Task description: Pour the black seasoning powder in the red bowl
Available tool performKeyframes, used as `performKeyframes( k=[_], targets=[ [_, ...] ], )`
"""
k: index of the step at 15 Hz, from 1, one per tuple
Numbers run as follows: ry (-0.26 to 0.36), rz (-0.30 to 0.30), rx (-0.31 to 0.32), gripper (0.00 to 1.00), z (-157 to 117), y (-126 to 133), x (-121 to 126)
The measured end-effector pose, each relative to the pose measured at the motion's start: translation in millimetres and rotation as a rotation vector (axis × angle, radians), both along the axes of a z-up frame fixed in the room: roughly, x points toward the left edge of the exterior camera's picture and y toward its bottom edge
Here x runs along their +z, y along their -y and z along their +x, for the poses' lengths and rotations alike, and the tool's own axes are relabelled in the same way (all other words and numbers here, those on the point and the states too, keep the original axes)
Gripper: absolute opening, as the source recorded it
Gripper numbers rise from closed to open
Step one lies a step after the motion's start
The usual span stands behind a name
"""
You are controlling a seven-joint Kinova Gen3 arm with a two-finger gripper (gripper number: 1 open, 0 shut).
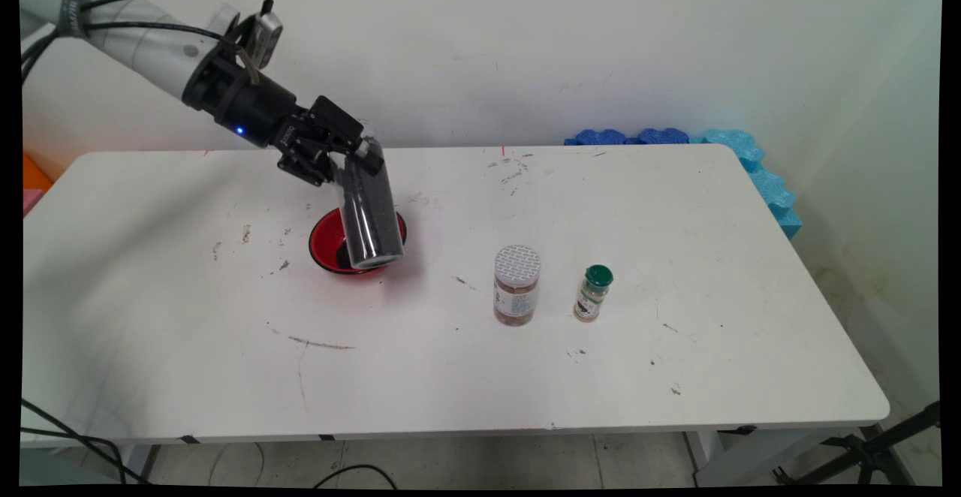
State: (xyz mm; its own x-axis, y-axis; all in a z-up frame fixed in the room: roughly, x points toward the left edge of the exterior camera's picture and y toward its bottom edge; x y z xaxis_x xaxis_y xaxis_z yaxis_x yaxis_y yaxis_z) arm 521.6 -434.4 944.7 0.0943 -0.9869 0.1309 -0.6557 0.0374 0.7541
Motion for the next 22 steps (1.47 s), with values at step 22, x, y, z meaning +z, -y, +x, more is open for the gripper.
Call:
performKeyframes(
  k=[22],
  targets=[
    [0.165,-0.748,-0.585,0.00,-28,-22,28]
  ],
)
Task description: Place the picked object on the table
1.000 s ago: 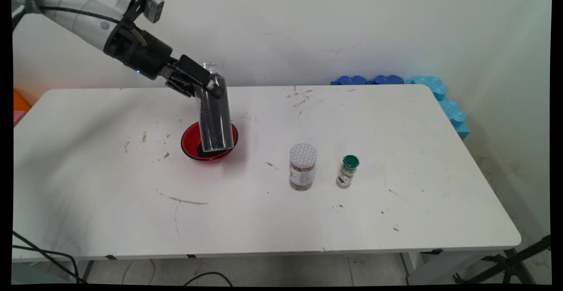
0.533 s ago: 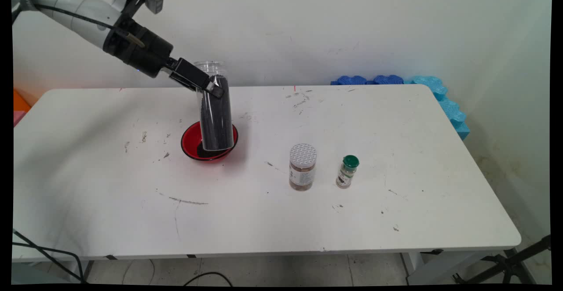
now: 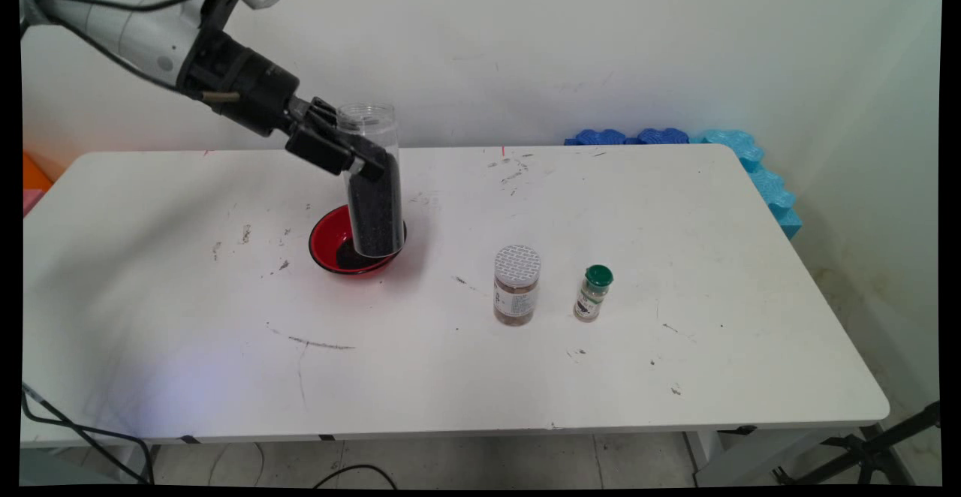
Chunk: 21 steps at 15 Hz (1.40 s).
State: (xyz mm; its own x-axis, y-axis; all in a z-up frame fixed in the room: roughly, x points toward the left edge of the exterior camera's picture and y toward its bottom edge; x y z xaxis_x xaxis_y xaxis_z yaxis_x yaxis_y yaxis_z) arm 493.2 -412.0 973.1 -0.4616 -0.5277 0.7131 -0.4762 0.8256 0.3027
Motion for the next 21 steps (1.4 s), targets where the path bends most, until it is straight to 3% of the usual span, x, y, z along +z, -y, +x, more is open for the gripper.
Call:
performKeyframes(
  k=[4,8,14,21],
  targets=[
    [0.044,-0.129,-0.105,0.00,-4,-6,-1],
    [0.064,-0.198,-0.157,0.00,-8,-10,-2],
    [0.074,-0.237,-0.185,0.00,-13,-15,-4],
    [0.069,-0.207,-0.145,0.00,-19,-23,-19]
  ],
)
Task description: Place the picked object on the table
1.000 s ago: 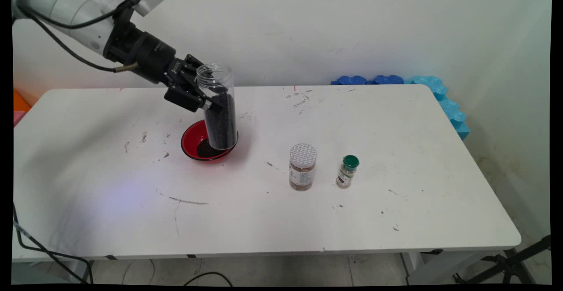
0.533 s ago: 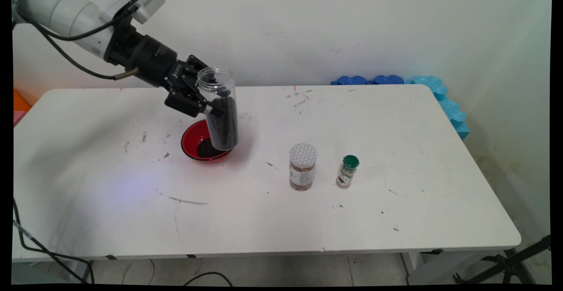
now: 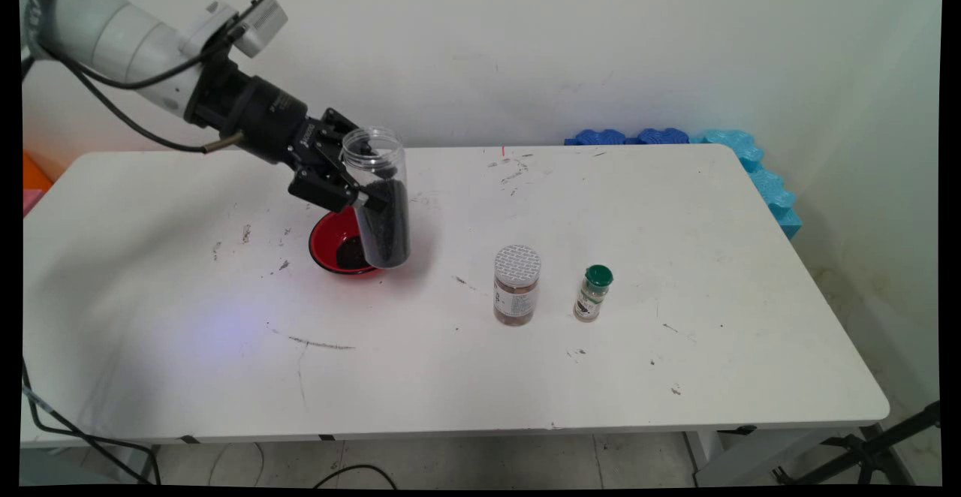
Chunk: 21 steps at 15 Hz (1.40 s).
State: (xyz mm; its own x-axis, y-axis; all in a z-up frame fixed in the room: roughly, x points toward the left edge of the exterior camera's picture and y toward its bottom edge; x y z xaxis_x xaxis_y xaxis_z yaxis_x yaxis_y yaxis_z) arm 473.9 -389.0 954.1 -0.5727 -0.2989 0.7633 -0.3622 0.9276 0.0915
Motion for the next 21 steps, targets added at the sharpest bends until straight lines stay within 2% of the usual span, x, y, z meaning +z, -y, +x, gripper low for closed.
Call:
performKeyframes(
  k=[14,21],
  targets=[
    [-0.002,0.021,0.046,0.00,-24,-19,-71],
    [-0.007,0.016,0.050,0.00,-33,-24,-94]
  ],
)
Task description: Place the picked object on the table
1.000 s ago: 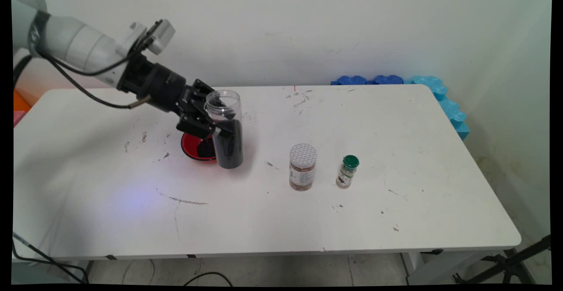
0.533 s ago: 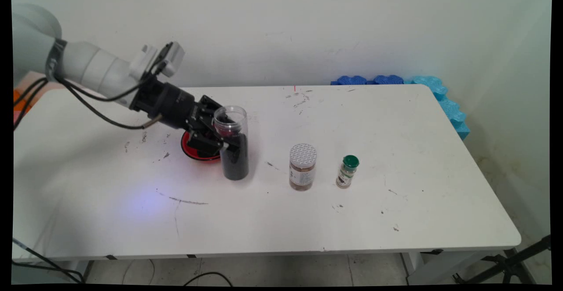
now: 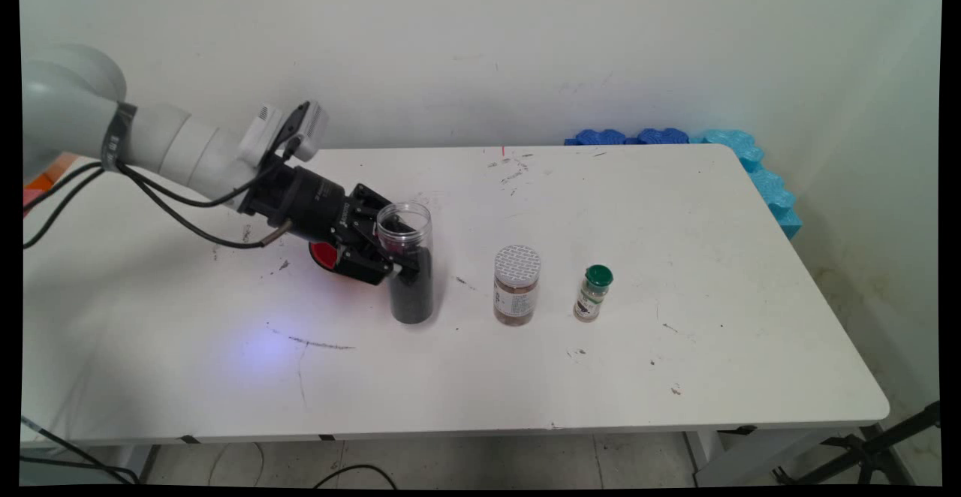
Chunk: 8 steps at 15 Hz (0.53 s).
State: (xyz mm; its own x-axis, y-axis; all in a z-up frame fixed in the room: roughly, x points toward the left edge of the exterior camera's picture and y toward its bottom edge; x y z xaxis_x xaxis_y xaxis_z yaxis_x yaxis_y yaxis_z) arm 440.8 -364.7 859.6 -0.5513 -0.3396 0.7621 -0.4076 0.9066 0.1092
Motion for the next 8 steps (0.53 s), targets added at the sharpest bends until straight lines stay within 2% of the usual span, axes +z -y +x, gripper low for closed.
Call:
performKeyframes(
  k=[8],
  targets=[
    [0.000,-0.010,-0.005,0.00,-5,-4,-19]
  ],
)
